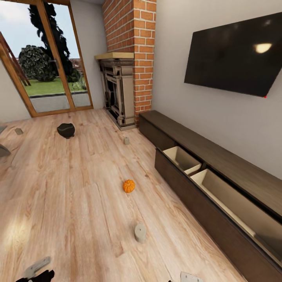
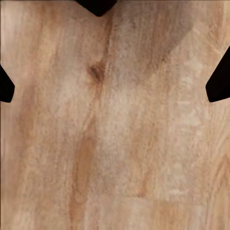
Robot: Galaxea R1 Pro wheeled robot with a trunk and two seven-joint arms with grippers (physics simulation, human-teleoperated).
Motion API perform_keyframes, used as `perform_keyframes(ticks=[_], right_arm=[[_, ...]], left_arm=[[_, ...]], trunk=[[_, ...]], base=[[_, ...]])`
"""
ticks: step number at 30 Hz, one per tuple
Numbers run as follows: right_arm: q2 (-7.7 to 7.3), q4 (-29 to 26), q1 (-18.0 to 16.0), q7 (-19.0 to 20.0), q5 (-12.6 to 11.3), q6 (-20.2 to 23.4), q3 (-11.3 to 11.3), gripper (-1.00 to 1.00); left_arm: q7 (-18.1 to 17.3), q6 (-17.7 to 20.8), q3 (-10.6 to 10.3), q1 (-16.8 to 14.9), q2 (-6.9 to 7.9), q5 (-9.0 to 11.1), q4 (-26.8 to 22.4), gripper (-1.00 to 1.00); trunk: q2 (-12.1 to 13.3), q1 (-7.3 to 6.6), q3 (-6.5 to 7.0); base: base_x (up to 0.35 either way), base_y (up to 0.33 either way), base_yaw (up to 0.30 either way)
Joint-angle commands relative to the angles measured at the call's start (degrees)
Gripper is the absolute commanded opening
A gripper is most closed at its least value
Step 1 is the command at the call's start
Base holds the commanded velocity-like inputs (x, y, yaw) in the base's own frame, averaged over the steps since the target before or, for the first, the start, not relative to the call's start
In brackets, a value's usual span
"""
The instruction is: Place each of the two pumpkins and all three candles from the living room inside a cabinet in the living room (use any cabinet), then make sure every cabinet is closed, and position the cauldron so it is next to a table in the living room.
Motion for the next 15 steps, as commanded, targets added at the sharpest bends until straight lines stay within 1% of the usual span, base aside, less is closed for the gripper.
perform_keyframes(ticks=[1,4,9,12,15], right_arm=[[0.04,0.6,0.0,0.0,0.0,-0.7,0.3,1.0],[0.15,1.3,0.0,0.0,0.0,-1.7,0.6,1.0],[0.2,1.6,0.0,0.0,0.1,-2.0,0.7,1.0],[0.31,1.7,0.0,0.0,0.1,-2.1,0.7,1.0],[0.4,1.7,0.0,-0.1,0.1,-2.0,0.7,1.0]], left_arm=[[-0.5,0.0,0.0,0.0,0.07,0.0,0.1,1.0],[-1.3,0.0,0.0,0.0,0.11,0.0,0.3,1.0],[-1.5,0.0,0.0,0.0,-0.03,0.0,0.3,1.0],[-1.5,0.0,-0.1,0.0,-0.05,0.0,0.3,1.0],[-1.5,-0.1,-0.5,0.0,-0.06,0.0,0.3,1.0]], trunk=[[0.0,0.0,0.09],[0.0,0.0,0.35],[0.0,0.0,0.8],[0.0,0.0,1.07],[0.0,0.0,1.3]], base=[[0.302,0.0,0.003],[0.32,0.0,0.001],[0.311,-0.01,0.025],[0.239,-0.146,0.114],[0.21,-0.177,0.187]])
